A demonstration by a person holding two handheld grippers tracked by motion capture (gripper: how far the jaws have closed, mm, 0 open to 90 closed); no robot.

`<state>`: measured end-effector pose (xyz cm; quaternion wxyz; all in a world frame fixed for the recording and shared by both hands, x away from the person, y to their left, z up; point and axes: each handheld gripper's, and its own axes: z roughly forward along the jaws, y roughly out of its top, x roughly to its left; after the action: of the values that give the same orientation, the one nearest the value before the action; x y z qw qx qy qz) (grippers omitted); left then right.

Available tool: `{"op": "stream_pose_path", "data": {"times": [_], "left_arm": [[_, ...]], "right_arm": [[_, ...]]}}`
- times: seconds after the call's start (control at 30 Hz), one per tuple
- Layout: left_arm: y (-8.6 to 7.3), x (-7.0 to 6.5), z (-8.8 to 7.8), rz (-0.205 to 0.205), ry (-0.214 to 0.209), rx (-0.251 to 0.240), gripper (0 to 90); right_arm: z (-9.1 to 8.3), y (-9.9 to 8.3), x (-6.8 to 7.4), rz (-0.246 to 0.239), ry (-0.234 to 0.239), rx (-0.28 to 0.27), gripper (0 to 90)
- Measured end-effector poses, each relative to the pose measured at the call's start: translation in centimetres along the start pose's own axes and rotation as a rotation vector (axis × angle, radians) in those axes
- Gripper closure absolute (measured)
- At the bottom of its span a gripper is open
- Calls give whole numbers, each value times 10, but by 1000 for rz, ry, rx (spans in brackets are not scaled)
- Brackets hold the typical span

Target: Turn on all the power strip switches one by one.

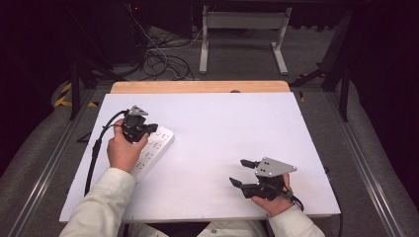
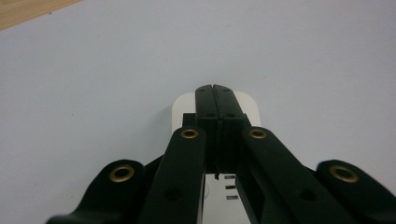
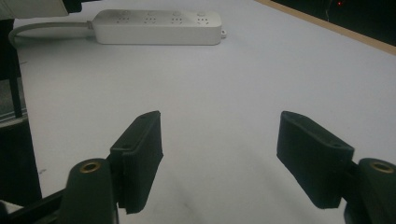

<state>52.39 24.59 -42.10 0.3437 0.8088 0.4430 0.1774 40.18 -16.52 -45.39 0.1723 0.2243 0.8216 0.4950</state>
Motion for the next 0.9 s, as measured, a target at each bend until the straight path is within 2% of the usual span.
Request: {"op": "stream_pose_path", "data": {"times": [0.1,0.17,0.23,0.43,0.6,0.9], "left_arm": [[3,5,4,-4,10,14,900],[2,7,8,-24,-5,16,900],[2,9,13,-20,1,30,900],[2,6,24,0,9,63,900],[1,4,30,-16,5,76,900],[0,4,34,-19,13,94,900]], "right_arm": [[0,0,0,2,0,2,317],[0,0,-1,-1,0,1,317],[0,0,0,2,1,2,317],[0,-1,-1,2,0,3,317],[0,-1,-1,-2,3,1,317],[0,-1,-1,-2,5,1,317]]}}
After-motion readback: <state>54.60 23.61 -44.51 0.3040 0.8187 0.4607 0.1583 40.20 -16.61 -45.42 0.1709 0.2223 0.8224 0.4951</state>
